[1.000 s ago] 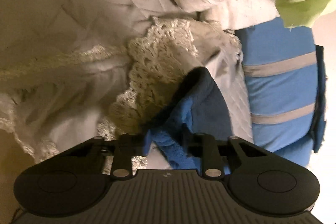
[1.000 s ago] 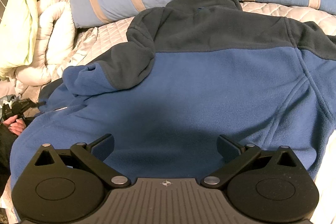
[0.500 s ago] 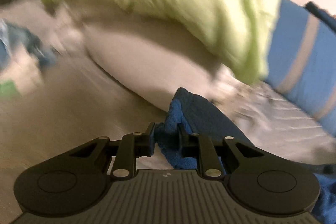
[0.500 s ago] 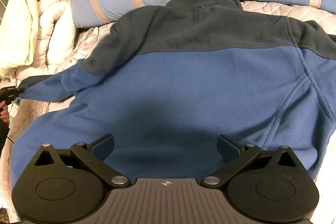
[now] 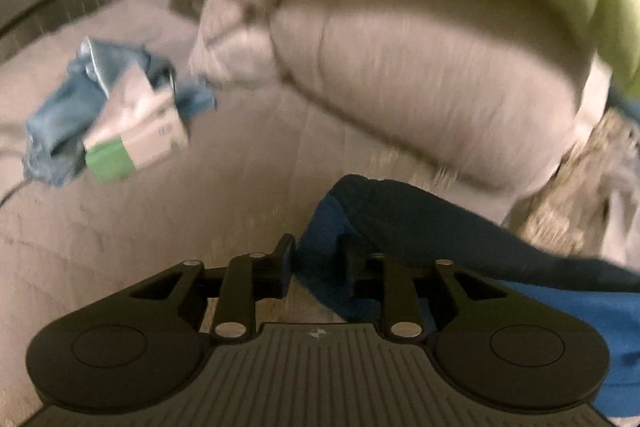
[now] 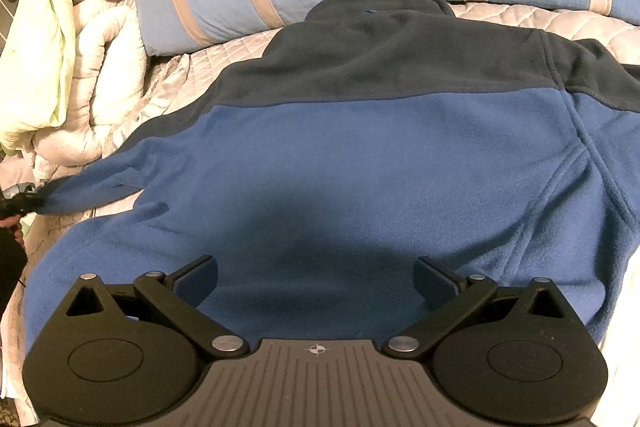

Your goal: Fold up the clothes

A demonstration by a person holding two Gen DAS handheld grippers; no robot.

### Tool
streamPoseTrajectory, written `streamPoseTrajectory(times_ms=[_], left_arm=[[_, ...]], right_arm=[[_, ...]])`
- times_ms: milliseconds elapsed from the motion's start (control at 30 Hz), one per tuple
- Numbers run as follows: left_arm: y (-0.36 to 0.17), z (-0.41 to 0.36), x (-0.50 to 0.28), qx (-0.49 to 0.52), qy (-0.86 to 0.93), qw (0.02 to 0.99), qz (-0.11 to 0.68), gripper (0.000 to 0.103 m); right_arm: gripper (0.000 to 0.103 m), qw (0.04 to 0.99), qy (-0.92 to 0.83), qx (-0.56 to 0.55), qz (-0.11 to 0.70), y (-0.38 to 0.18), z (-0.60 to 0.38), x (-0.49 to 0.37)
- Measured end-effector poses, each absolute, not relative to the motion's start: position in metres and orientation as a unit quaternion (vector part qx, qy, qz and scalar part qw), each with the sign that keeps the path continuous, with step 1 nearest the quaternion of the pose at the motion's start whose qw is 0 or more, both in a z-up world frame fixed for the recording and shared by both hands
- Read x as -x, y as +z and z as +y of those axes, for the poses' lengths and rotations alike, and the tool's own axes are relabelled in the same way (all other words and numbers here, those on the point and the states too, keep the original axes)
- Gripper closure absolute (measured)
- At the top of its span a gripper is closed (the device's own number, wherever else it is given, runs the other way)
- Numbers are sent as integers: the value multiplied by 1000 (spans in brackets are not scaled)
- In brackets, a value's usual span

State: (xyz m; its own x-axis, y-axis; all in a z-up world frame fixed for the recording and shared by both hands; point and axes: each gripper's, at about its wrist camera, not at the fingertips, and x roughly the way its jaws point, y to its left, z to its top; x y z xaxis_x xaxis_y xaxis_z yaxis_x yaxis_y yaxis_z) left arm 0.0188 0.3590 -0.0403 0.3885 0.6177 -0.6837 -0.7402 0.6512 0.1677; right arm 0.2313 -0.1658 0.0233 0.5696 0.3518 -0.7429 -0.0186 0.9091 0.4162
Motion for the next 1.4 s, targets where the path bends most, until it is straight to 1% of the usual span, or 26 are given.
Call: streamPoseTrajectory(times_ms=[33,100,233,333,367,433,567,600,667,733,867,1033,1167,1233,1300,1367,1400], left_arm=[[-42,360,-17,90,413,825,375,71],[-41,361,-11,104,424,819,372,57],[-26,352,7,129,440,818,347,48],[-5,333,18,119,455,828,306,42],[2,327,22,117,460,830,292,38],[15,315,24,127,438,845,279,34],[37,277,24,138,344,889,268,33],[40,262,22,135,313,902,264,32],[42,230,17,136,253,921,264,29],[36,201,10,138,191,932,274,29],[10,156,-10,121,99,943,295,29],[-32,125,-47,63,55,942,325,29],[-64,123,-81,66,45,929,361,29],[-80,129,-93,90,43,918,385,29],[-91,128,-87,122,43,904,407,31],[-95,119,-71,111,29,903,414,31],[-95,114,-67,89,18,903,421,31]], right_arm=[[0,866,107,-184,452,23,-166,-231],[0,866,108,-184,452,23,-167,-231],[0,865,108,-184,453,23,-167,-232],[0,865,110,-185,453,23,-168,-232],[0,865,111,-186,452,23,-169,-232],[0,865,112,-188,452,22,-170,-232],[0,864,112,-187,453,22,-168,-232],[0,864,112,-185,454,22,-168,-232],[0,864,112,-185,454,22,-168,-232],[0,865,112,-186,452,23,-168,-231],[0,867,111,-188,448,23,-168,-229],[0,867,110,-187,448,23,-168,-229],[0,867,110,-188,447,23,-169,-229],[0,867,110,-188,448,23,-169,-229],[0,867,110,-190,447,23,-169,-229],[0,868,111,-191,445,23,-170,-229],[0,868,111,-192,444,23,-170,-228]])
